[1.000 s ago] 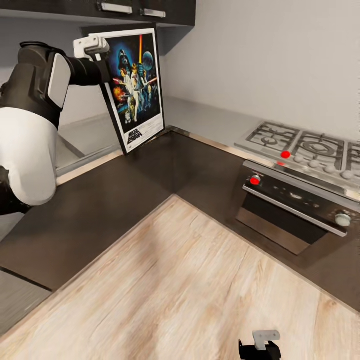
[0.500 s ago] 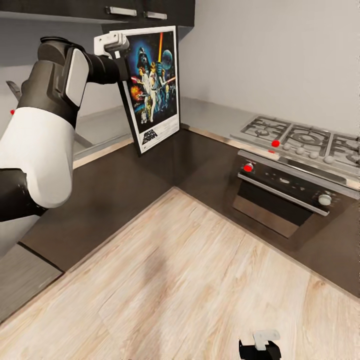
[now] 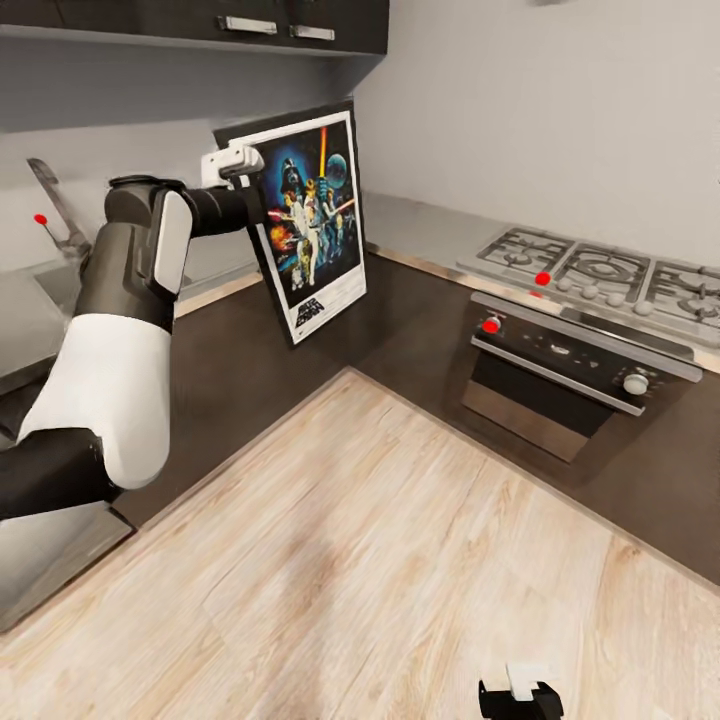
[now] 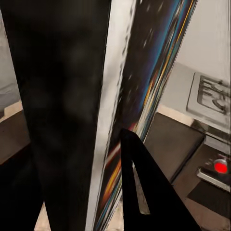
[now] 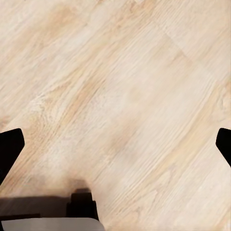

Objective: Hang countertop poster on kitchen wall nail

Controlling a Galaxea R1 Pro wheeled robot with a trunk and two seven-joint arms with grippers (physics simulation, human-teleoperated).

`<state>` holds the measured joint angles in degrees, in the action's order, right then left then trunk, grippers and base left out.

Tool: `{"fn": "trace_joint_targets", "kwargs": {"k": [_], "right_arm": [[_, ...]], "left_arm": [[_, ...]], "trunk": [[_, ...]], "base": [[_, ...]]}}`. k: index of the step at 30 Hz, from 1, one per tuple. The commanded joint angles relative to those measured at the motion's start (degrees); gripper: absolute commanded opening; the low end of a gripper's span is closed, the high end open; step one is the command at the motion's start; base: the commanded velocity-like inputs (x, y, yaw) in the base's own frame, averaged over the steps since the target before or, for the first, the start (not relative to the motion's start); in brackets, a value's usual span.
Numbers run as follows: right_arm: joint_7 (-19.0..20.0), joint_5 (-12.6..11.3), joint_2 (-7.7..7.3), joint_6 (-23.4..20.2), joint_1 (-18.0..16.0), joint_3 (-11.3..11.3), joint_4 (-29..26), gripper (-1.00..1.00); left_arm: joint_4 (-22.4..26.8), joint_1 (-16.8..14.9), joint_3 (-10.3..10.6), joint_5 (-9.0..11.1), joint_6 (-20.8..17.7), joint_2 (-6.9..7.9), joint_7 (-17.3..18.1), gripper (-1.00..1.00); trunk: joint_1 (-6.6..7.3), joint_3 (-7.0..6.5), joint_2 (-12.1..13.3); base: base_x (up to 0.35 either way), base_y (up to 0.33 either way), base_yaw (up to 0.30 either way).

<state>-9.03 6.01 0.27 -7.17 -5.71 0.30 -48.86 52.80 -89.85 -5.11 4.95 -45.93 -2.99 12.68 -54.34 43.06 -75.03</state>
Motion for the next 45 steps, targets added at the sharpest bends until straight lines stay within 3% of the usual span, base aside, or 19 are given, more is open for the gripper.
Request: {"fn": "trace_joint_targets", "kwargs": {"k": [1,2,4,5,8,12,18,27,35,45], "right_arm": [[-0.2,0.6,0.00,-0.3,0.0,0.0,-0.1,1.00],[-0.4,0.7,0.05,3.9,0.1,0.0,-0.1,1.00],[-0.4,0.7,0.06,6.0,0.2,0.0,0.1,1.00],[-0.5,0.7,0.12,9.4,0.4,0.1,0.3,1.00],[-0.5,0.6,0.20,10.4,0.5,0.2,0.2,1.00],[-0.4,0.6,0.30,10.7,0.5,0.3,0.1,1.00],[-0.4,0.6,0.29,10.9,0.5,0.3,-0.3,1.00],[-0.5,0.6,0.33,11.0,0.5,0.3,-2.8,1.00],[-0.5,0.8,0.47,11.0,0.5,0.5,-3.3,1.00],[-0.5,0.9,0.60,11.0,0.5,0.6,-3.3,1.00]], "left_arm": [[3.2,2.5,-0.2,2.3,-2.0,0.00,-0.1,-1.00],[11.6,9.3,-0.3,5.3,-5.5,0.07,-0.1,-1.00],[14.5,11.5,-0.3,5.7,-6.2,0.07,-0.1,-1.00],[22.2,17.6,-0.3,6.6,-9.3,0.03,-0.1,-1.00],[27.5,22.4,-0.3,7.8,-10.6,-0.04,-0.1,-1.00],[30.8,28.1,-0.3,10.6,-11.2,-0.01,0.0,-1.00],[33.1,35.7,-0.2,12.8,-11.4,0.07,0.0,-1.00],[33.7,42.5,-0.1,13.2,-11.4,0.17,0.1,-1.00],[34.0,46.3,-0.1,13.2,-11.4,0.35,0.1,-1.00],[34.0,46.4,0.0,13.2,-11.4,0.35,0.1,-1.00]], "trunk": [[0.01,0.04,0.0],[0.01,0.04,0.0],[0.01,0.04,0.0],[0.01,0.04,0.0],[0.01,0.04,0.0],[0.01,-0.04,0.0],[0.01,-0.46,0.0],[0.01,-1.26,0.0],[0.01,-2.01,0.0],[0.01,-2.96,0.0]], "base": [[-0.012,-0.001,0.000],[-0.003,0.000,0.000],[-0.002,0.000,0.000],[0.000,0.000,0.000],[0.000,0.000,0.000],[0.000,0.000,-0.023],[0.000,0.000,-0.087],[0.000,0.000,-0.107],[0.000,0.000,-0.058],[0.000,0.000,-0.001]]}}
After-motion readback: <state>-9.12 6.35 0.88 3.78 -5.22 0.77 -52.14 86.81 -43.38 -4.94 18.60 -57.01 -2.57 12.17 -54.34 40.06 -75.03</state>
